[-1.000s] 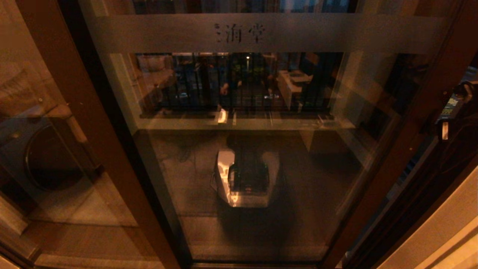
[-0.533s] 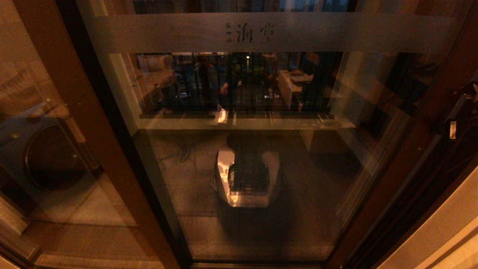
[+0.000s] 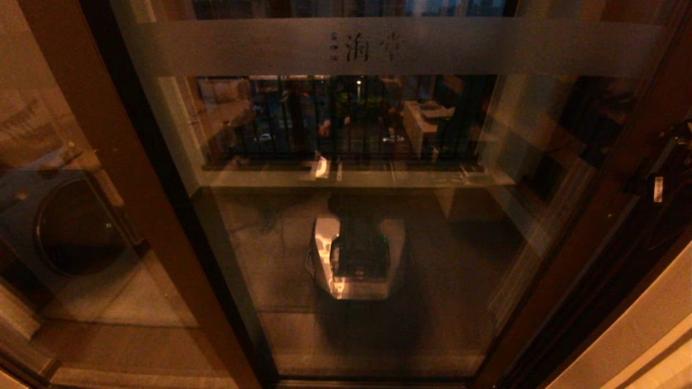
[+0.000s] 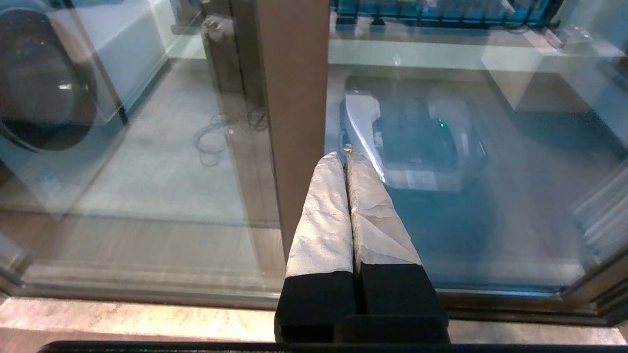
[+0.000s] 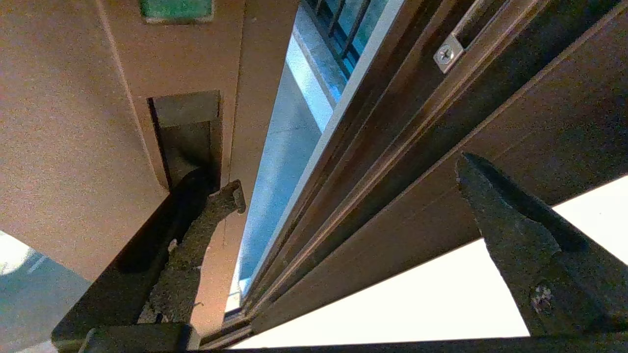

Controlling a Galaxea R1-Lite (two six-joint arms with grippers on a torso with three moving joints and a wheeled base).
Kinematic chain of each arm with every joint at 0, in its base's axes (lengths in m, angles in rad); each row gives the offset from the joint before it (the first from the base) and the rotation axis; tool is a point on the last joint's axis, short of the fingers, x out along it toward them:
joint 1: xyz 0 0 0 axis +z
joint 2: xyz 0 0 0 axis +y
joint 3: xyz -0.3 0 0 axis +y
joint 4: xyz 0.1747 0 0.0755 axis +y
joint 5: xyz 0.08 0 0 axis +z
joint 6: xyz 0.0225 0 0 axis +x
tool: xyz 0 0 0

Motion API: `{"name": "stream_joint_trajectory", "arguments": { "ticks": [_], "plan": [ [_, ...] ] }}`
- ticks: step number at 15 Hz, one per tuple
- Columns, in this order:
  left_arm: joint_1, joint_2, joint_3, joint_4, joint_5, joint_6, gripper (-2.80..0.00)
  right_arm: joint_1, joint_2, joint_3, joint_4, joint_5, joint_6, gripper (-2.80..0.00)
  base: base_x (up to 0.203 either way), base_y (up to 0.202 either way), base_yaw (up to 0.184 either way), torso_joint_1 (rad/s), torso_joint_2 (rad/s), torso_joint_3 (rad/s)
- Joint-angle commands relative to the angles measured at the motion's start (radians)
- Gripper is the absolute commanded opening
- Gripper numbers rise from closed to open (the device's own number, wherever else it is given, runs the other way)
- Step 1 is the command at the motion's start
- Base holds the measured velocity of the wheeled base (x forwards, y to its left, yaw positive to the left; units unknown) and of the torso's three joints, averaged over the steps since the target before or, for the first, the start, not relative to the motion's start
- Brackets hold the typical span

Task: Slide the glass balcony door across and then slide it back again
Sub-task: Close the slid door

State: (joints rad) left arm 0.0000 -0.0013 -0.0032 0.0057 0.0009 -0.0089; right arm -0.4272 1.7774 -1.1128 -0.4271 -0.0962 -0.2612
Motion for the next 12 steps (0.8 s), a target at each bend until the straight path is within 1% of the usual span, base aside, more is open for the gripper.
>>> {"name": "stream_joint_trajectory", "arguments": {
  "ticks": [1, 4, 12],
  "plan": [
    [0.000, 0.001, 0.000, 0.000, 0.001, 0.000, -2.80, -0.006, 0.005, -0.001, -0.018, -0.003, -0.012, 0.00, 0.000, 0.000, 0.000, 0.000, 0.00, 0.000],
    [0.000, 0.001, 0.000, 0.000, -0.001, 0.000, -2.80, -0.013, 0.014, 0.001, -0.064, -0.005, -0.023, 0.00, 0.000, 0.000, 0.000, 0.000, 0.00, 0.000],
    [0.000, 0.001, 0.000, 0.000, 0.001, 0.000, -2.80, -0.026, 0.017, -0.002, -0.064, -0.004, -0.023, 0.00, 0.000, 0.000, 0.000, 0.000, 0.00, 0.000]
  ]
}}
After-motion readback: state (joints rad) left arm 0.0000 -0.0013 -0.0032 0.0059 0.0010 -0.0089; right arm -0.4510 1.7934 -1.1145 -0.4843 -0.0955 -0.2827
